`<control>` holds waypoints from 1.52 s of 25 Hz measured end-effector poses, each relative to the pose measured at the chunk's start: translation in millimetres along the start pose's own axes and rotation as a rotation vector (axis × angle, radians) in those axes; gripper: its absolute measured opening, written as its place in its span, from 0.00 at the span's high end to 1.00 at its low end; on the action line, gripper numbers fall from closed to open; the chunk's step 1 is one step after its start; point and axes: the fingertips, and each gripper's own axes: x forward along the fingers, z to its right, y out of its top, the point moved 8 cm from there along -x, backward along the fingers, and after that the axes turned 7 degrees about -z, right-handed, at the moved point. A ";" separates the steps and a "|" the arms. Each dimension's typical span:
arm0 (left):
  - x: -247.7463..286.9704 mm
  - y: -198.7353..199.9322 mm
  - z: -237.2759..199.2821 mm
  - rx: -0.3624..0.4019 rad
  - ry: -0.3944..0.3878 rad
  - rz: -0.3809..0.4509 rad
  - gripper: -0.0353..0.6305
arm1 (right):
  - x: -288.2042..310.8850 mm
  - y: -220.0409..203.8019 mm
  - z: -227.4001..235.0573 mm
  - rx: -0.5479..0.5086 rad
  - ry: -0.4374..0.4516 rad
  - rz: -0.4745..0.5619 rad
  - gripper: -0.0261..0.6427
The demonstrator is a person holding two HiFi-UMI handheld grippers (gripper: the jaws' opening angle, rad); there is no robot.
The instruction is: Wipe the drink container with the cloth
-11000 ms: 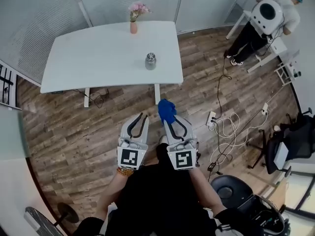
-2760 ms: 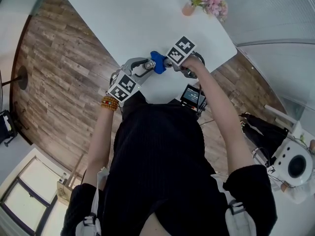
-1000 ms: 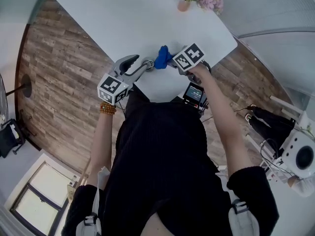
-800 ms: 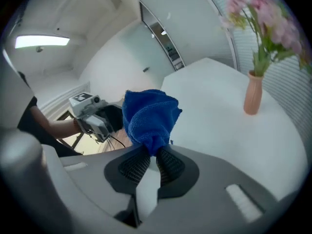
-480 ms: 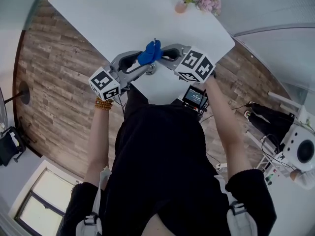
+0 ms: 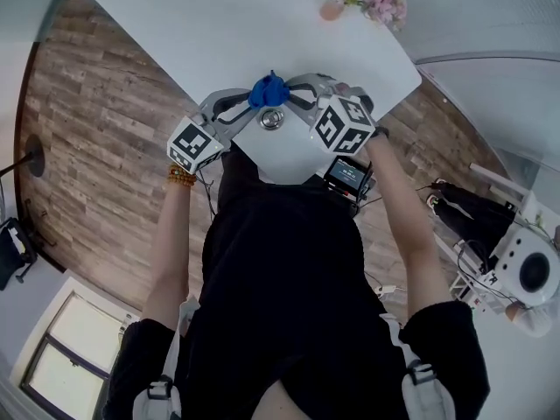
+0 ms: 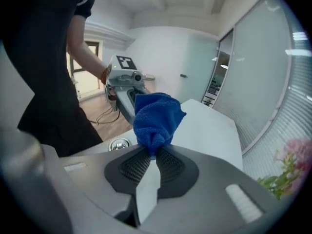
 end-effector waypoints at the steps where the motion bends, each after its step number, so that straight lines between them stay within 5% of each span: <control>1: 0.9 -5.2 1.1 0.023 0.003 -0.023 0.64 | 4.2 -0.1 -3.6 -0.053 -0.003 -0.024 0.87; 7: 9.0 -34.5 -0.3 0.073 -0.010 -0.144 0.66 | 32.8 -8.5 -16.3 -0.239 0.036 -0.105 0.87; 19: 18.6 -54.1 -3.7 -0.021 -0.068 -0.239 0.69 | 59.4 -21.1 -22.0 -0.254 0.157 -0.173 0.87; 38: 45.4 -87.2 -16.4 0.014 -0.072 -0.365 0.69 | 103.3 -47.2 -21.7 -0.268 0.219 -0.252 0.87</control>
